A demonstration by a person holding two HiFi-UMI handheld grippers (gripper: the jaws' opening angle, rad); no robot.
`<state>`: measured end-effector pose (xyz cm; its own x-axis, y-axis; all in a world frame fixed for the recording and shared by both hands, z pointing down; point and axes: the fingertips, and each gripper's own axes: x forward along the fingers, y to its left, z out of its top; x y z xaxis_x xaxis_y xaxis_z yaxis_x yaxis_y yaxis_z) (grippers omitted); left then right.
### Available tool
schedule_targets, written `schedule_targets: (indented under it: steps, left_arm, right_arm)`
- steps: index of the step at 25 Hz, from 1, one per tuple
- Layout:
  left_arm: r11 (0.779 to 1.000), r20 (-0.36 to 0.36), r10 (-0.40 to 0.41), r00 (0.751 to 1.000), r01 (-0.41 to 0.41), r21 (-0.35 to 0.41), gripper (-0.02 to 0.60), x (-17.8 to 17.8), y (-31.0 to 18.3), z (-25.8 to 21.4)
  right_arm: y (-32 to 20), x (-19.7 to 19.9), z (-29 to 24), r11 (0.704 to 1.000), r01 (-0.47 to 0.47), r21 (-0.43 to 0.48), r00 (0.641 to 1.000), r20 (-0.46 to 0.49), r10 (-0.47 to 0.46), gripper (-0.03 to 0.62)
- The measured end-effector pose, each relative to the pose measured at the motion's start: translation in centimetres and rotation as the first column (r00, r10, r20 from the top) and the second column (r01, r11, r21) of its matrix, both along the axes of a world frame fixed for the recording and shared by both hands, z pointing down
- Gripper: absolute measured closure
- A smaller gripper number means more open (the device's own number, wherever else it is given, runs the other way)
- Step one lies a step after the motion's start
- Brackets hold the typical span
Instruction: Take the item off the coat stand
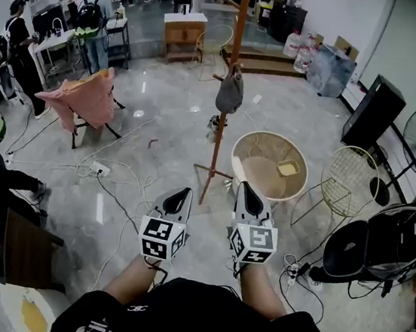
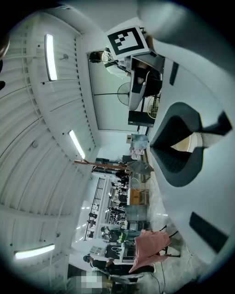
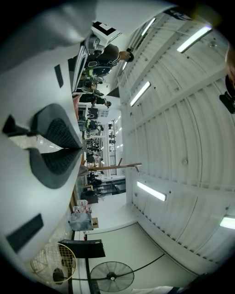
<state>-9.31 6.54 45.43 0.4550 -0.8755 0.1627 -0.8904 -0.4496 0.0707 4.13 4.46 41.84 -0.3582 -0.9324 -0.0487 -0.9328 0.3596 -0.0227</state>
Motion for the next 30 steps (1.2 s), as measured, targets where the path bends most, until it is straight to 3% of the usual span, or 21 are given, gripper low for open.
schedule_targets:
  steps: [13, 25, 30]
  left_arm:
    - [0.999, -0.018, 0.015, 1.0, -0.016, -0.037, 0.569, -6.7, -0.9, 2.3]
    - [0.998, -0.026, -0.029, 0.999, 0.028, -0.048, 0.569, -8.0, -7.4, 3.6]
    - [0.997, -0.003, -0.029, 1.0, 0.029, -0.066, 0.569, -6.1, -12.2, 4.8]
  right_arm:
    - [-0.8, -5.3, 1.6, 0.998, -0.055, -0.022, 0.998, -0.028, 0.054, 0.579]
    - [-8.3, -4.5, 1.3, 0.998, -0.061, 0.013, 0.998, -0.013, 0.061, 0.579]
    - [-13.3, -2.9, 2.7, 0.999, -0.05, -0.01, 0.999, 0.008, 0.05, 0.579]
